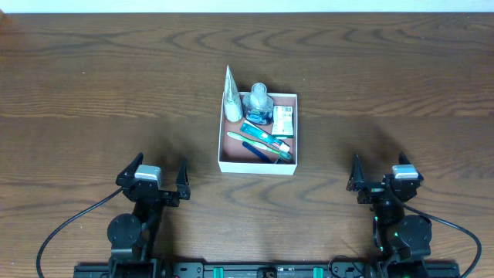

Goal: Pack container

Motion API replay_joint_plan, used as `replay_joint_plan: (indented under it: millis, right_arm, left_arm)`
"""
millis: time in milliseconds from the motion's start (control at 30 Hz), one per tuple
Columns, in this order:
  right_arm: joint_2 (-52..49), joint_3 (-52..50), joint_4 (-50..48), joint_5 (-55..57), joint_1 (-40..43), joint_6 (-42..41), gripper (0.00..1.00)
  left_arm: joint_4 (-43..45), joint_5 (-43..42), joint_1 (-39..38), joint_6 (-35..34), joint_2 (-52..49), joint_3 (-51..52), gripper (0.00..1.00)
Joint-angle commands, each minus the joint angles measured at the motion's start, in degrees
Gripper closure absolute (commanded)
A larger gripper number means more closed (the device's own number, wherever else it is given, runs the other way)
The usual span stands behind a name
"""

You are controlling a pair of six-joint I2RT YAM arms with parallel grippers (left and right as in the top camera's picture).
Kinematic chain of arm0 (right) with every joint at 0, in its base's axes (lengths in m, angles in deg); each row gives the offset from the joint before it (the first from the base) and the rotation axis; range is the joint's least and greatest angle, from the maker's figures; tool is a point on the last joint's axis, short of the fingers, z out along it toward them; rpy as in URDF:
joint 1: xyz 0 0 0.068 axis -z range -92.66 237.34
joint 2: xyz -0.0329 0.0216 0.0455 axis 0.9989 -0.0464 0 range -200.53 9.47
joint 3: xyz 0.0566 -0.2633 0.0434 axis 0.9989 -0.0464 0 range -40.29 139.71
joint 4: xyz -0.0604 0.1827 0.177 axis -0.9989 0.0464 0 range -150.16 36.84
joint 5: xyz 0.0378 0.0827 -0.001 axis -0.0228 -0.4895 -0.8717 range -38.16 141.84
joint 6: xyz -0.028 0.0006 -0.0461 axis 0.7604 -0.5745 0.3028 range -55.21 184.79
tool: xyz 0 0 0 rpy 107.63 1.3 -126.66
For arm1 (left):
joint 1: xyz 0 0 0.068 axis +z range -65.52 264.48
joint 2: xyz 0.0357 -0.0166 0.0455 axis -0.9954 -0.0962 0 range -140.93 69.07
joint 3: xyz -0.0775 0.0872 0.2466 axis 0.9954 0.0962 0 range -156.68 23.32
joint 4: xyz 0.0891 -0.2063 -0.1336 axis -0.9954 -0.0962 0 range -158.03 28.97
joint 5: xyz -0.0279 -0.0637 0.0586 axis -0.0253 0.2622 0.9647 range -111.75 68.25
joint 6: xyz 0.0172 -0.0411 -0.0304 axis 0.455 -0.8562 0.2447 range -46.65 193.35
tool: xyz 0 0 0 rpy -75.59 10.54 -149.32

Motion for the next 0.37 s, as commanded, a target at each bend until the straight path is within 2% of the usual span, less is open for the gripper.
replay_joint_plan:
  millis: [0, 333]
  right_arm:
    - [0.5, -0.1, 0.3, -0.3, 0.3, 0.7, 0.01]
    - [0.5, -0.1, 0.3, -0.3, 0.3, 0.7, 0.02]
  left_arm:
    - [-1.9, -0.6, 0.2, 0.3, 0.0, 1.0, 0.02]
    - [-1.9, -0.6, 0.2, 0.3, 0.0, 1.0, 0.02]
